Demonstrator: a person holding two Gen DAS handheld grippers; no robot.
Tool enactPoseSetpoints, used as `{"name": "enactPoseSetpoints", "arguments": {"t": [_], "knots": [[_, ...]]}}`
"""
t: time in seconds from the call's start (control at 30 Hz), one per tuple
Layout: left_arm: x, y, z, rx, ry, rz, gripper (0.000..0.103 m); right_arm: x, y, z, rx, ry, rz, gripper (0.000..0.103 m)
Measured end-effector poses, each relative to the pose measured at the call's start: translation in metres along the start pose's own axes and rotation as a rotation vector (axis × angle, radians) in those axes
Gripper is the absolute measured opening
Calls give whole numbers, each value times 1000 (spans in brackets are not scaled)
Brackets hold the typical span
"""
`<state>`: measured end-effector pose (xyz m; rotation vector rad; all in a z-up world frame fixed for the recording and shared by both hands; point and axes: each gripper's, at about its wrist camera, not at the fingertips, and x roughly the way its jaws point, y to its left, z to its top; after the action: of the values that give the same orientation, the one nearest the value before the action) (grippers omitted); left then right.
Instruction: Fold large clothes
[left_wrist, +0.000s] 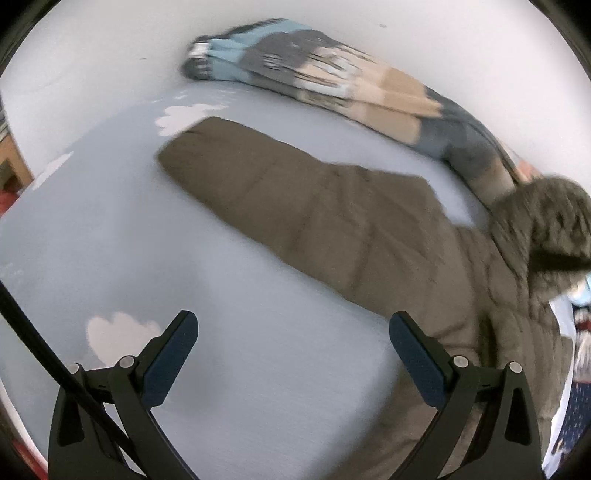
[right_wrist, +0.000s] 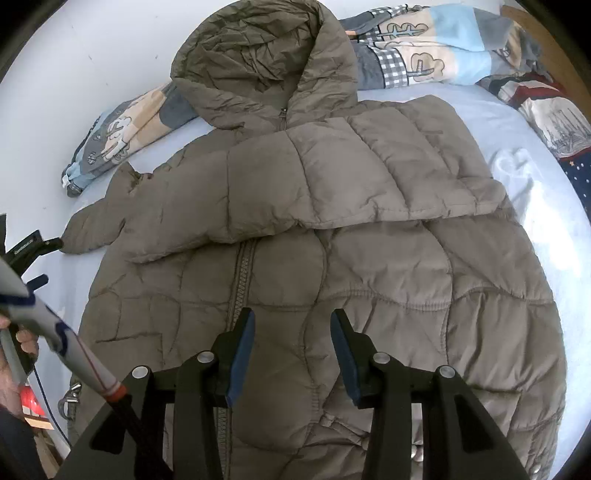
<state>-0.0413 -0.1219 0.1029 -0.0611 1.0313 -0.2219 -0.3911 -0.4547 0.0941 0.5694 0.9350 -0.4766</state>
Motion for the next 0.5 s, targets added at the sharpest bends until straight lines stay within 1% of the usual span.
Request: {"name": "enactPoseSetpoints", "arguments": {"t": [0.1, 0.23, 0.37, 0.4, 0.43, 0.47, 0.5], "knots": [[4, 37, 6, -62, 1, 6, 103, 0, 0, 1, 3, 2, 4, 46], [12, 82, 12, -179, 22, -41, 103, 1, 1, 1, -1, -1, 8, 46], [13, 105, 17, -232, 17, -84, 101, 4, 6, 0, -16, 4, 15, 46], [13, 108, 18, -238, 17, -91, 97, 5, 7, 0, -18, 5, 16, 46], [14, 113, 20, -247, 16, -101, 88, 6, 8, 0, -19, 6, 16, 46], [16, 117, 24, -265, 18, -115, 81, 7, 8, 0, -18, 6, 14, 46], [19, 121, 27, -287, 22, -131, 71, 8, 8, 1, -15, 5, 12, 46]]}}
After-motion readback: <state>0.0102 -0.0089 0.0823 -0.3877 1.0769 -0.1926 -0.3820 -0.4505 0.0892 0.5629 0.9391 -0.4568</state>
